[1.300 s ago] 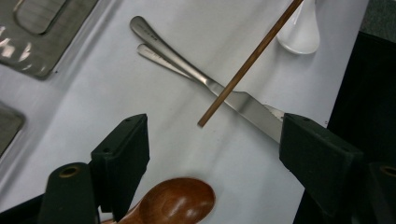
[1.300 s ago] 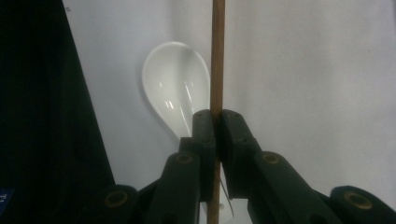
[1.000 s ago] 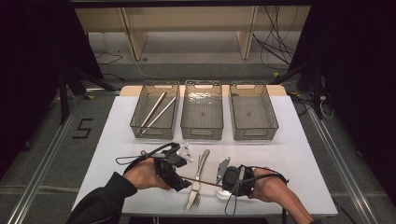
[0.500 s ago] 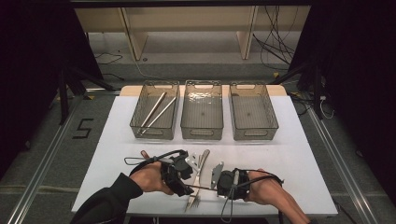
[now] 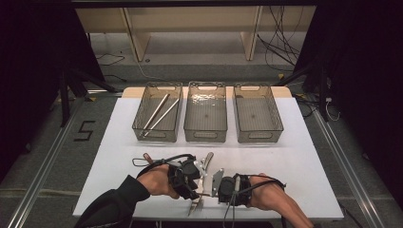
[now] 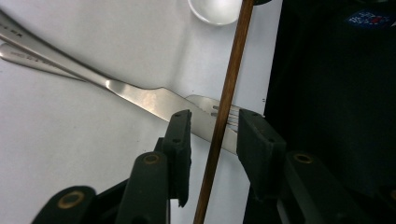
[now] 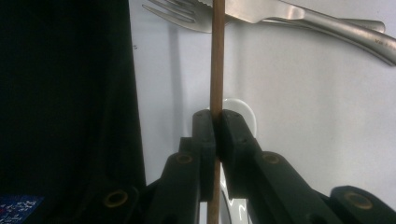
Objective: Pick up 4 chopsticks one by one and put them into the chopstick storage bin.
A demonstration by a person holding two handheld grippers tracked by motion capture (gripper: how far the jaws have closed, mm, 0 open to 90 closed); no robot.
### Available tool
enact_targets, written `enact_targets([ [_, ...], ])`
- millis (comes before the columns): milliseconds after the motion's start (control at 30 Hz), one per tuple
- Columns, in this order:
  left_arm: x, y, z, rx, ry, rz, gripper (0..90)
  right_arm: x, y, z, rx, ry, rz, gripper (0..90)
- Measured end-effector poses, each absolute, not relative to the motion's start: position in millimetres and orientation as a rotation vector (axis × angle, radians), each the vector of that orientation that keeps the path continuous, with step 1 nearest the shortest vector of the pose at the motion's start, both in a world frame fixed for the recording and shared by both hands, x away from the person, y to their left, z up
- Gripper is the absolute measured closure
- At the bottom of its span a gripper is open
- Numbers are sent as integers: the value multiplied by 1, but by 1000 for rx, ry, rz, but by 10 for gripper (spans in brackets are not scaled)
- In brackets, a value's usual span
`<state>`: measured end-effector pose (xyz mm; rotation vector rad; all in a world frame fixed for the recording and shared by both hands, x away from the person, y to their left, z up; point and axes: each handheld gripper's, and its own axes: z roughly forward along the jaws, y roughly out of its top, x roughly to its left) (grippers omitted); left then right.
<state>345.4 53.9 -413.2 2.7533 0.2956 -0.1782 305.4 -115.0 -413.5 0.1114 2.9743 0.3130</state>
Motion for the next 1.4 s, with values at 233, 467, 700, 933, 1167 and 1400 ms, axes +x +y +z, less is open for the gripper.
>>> enact_targets([
  [233, 344, 50, -417, 2742, 312, -224, 713, 304, -113, -414, 87, 2975, 313, 852],
  [467, 343, 48, -418, 2747, 296, -252, 789, 307, -113, -415, -2, 2961, 347, 852],
  [700, 341, 48, -421, 2731, 289, -288, 822, 304, -112, -417, -9, 2963, 333, 849],
  [933, 343, 51, -418, 2729, 190, -311, 850, 301, -116, -414, 50, 2975, 315, 824],
  [1167, 350, 63, -412, 2717, 250, -236, 853, 307, -134, -396, 179, 2940, 411, 629],
  [1400, 361, 84, -405, 2688, 362, -158, 853, 318, -157, -386, 393, 2843, 560, 463],
])
